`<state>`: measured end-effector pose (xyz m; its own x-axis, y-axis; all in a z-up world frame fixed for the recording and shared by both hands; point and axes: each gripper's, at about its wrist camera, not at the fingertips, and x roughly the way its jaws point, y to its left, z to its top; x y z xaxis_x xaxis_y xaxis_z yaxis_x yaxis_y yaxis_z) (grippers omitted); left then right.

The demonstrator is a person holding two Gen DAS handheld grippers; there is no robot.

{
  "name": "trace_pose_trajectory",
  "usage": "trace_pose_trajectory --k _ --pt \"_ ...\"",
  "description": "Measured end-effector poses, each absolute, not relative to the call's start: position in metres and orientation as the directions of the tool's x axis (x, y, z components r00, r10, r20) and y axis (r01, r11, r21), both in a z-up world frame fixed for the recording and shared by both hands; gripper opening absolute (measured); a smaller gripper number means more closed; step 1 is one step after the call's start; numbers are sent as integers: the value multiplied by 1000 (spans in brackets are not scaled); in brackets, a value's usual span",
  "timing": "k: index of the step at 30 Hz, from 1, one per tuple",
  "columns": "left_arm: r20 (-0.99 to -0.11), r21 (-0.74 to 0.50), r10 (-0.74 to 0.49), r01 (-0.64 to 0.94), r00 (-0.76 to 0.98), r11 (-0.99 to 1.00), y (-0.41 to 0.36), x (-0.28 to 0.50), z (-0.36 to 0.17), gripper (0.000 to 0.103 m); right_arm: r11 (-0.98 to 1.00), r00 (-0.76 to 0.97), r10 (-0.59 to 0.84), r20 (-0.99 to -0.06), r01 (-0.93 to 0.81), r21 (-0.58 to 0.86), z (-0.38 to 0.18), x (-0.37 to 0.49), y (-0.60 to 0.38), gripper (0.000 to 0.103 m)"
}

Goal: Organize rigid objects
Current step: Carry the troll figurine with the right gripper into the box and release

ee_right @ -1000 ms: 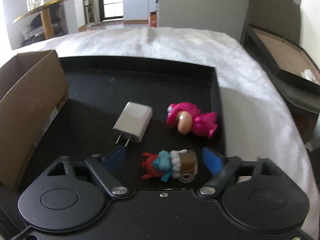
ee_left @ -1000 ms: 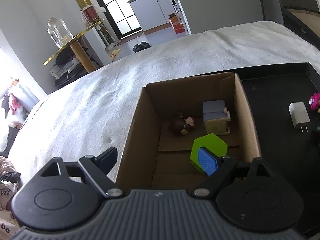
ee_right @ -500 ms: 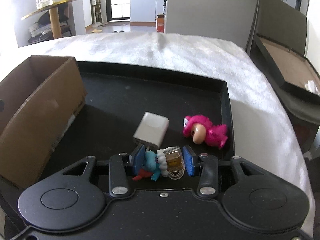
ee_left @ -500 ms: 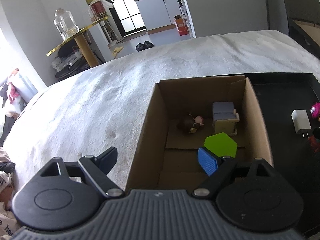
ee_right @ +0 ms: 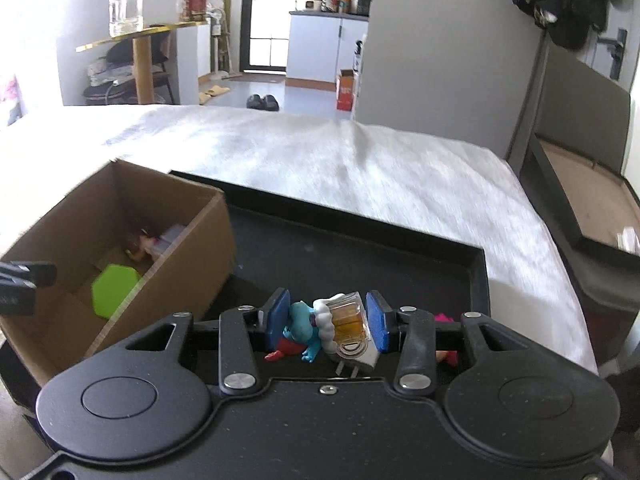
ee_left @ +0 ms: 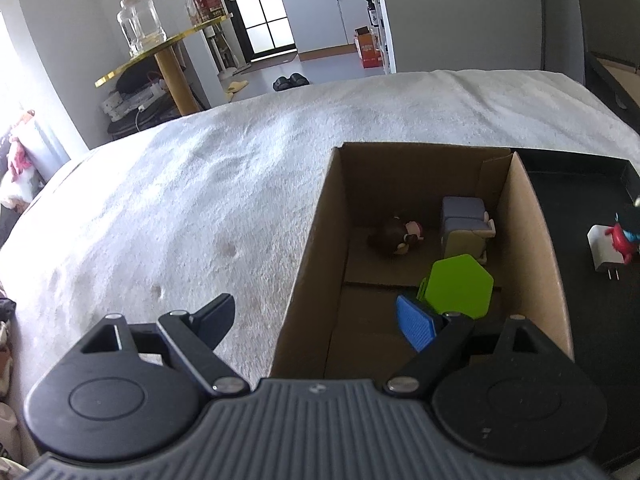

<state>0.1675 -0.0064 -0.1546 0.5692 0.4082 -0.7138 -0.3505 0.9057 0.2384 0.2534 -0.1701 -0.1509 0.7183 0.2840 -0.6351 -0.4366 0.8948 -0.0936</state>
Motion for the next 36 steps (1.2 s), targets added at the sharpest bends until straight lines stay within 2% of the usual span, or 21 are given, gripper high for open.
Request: trace_pose_trajectory --k 5,8,11,13,18,36 --pt "-711 220 400 -357 578 908 -3 163 -157 86 883 726 306 -616 -459 -102 -141 252 -157 41" --pt "-711 199 386 -359 587 912 0 159 -158 81 871 728 326 -603 -479 -107 -135 245 -146 41" --pt "-715 185 375 -358 589 915 2 158 -159 60 858 726 350 -592 -503 -109 -132 242 -133 41" --pt "-725 163 359 -360 588 919 6 157 -160 33 848 722 362 -590 -517 -112 -131 241 -125 41" --pt "-718 146 362 -379 594 914 14 154 -160 16 826 717 385 -581 -549 -130 -128 239 -104 41" --pt "-717 110 336 -377 610 920 22 152 -159 14 759 649 507 -567 -648 -63 -127 235 -46 42"
